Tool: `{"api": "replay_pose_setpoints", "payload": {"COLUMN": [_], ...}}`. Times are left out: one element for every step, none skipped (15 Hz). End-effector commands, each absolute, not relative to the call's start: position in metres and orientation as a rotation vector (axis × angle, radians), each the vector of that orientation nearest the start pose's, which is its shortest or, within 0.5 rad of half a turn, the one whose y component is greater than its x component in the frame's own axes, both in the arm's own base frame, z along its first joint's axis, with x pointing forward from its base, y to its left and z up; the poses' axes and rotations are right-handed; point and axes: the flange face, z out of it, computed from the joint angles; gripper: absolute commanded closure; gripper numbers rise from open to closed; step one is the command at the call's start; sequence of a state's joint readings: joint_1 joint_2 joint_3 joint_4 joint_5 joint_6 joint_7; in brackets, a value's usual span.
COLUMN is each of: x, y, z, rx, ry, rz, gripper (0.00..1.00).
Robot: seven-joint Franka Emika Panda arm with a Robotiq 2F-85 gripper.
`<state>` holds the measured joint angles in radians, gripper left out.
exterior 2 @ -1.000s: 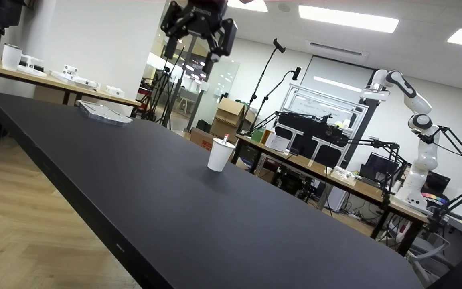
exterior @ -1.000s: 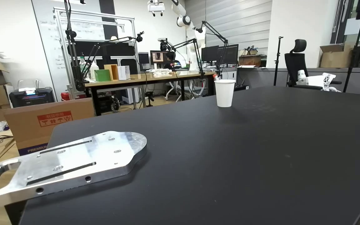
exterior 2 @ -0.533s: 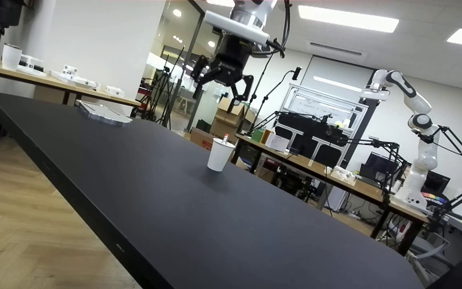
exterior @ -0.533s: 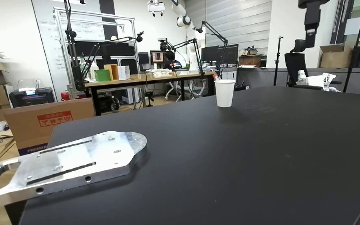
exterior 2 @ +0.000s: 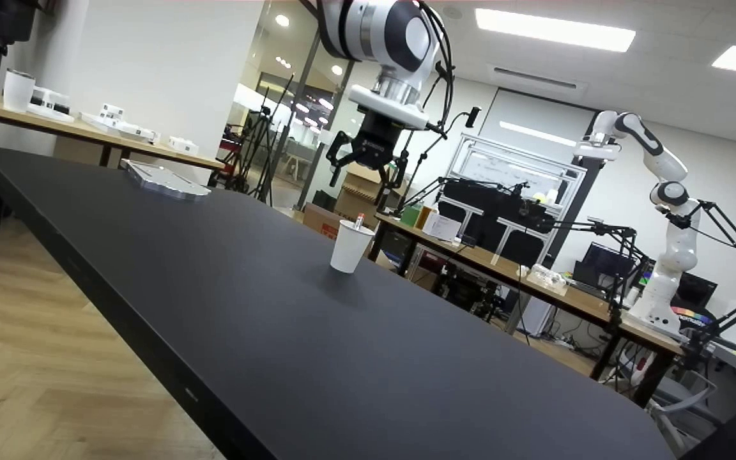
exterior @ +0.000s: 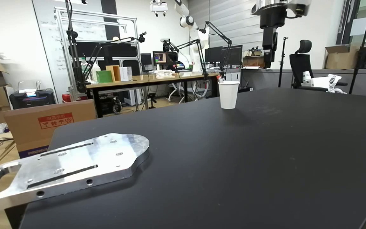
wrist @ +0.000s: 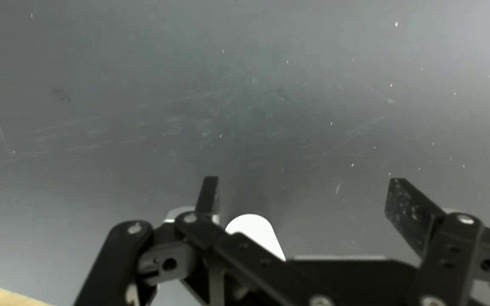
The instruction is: Remove the marker from the cup and put it on the table
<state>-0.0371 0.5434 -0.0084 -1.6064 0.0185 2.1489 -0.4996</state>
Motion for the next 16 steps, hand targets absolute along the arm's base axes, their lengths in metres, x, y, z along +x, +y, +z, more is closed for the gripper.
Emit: {"api": "replay_pose_setpoints", "payload": {"x": [0.699,0.709,0.715,0.718,0.720,0.720,0.720,0.720,0.720,0.720,0.720,0.720,0.720,0.730,0.736,0.744], "y": [-0.027,-0.025,-0.024,-0.024,-0.025,-0.025,-0.025,-0.025,-0.025,-0.025,-0.025,-0.025,-0.025,-0.028,-0.029,-0.031], "z": [0.317,0.321,0.323,0.324,0.324,0.323,0.323,0.323,0.323,0.323,0.323,0.323,0.323,0.322,0.321,0.321], "rx": [-3.056,-3.057,-3.057,-3.057,-3.058,-3.058,-3.058,-3.058,-3.058,-3.058,-3.058,-3.058,-3.058,-3.086,-3.096,-3.102], "ry": [-0.688,-0.687,-0.687,-0.686,-0.685,-0.684,-0.683,-0.683,-0.683,-0.683,-0.683,-0.683,-0.683,-0.682,-0.698,-0.701], "rz": [-0.032,-0.056,-0.065,-0.069,-0.071,-0.071,-0.071,-0.071,-0.071,-0.071,-0.071,-0.071,-0.071,-0.076,-0.081,-0.082], "gripper": [0.00,0.00,0.00,0.00,0.00,0.00,0.00,0.00,0.00,0.00,0.00,0.00,0.00,0.00,0.00,0.00]}}
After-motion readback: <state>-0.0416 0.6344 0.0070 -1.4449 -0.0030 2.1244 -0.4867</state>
